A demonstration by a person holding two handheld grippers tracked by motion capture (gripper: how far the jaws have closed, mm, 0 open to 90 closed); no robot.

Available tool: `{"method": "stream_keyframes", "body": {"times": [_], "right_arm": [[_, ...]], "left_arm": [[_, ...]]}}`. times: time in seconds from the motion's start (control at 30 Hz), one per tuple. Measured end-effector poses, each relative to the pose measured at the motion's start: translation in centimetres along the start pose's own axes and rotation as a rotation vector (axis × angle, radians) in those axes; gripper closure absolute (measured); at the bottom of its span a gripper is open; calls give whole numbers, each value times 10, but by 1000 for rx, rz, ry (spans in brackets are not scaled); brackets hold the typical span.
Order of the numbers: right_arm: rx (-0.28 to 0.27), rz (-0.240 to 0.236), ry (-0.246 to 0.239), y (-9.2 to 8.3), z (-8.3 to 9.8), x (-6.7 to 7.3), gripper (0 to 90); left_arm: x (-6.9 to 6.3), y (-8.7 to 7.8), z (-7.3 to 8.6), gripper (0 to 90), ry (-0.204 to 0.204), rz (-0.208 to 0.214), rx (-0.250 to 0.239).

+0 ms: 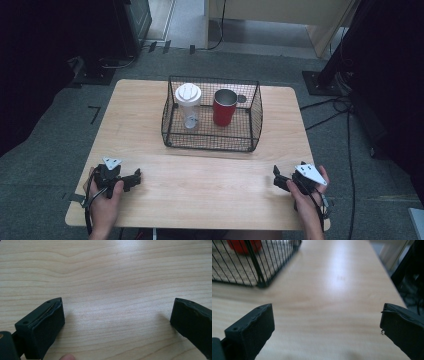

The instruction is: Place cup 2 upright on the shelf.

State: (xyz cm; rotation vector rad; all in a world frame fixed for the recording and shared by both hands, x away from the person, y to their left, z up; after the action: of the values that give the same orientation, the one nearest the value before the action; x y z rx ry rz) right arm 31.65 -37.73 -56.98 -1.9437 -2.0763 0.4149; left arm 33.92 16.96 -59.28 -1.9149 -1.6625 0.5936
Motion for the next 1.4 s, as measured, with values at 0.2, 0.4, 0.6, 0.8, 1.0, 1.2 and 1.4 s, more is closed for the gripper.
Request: {"method": "stream_keyframes", "body": {"times": [0.2,0.4,0.6,0.8,1.0,1.2,1.4], "right_arm": [[84,38,8,-2,10,-13,0],[227,72,-60,-3,27,-22,0],[258,12,1,-8,33,-26,0],[273,-15,21,-14,37,-27,0],[273,-8,28,-15,38,-28,0],[272,4,31,-16,38,-31,0],[272,13,40,-16,38,-31,0]], "left_arm": [[0,0,0,0,0,0,0],[0,0,0,0,0,0,0],[0,0,0,0,0,0,0],[-2,-1,0,0,0,2,-1],[-2,-1,1,0,0,2,-1],[-2,-1,1,0,-2,3,-1],[-2,-1,1,0,-2,3,-1]]}}
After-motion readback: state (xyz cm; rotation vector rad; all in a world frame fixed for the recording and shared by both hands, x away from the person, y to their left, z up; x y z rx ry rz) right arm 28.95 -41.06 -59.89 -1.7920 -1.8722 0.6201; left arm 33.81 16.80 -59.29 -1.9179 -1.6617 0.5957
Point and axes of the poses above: each handheld gripper's, and its own axes: y roughly forward along the jaws, z roughly out of its underside, x roughly to its left, the point moved 10 cm from there along y, roughly forward along the jaws, and after that the axes turned 6 degrees about -x, right-handed, at the moved point
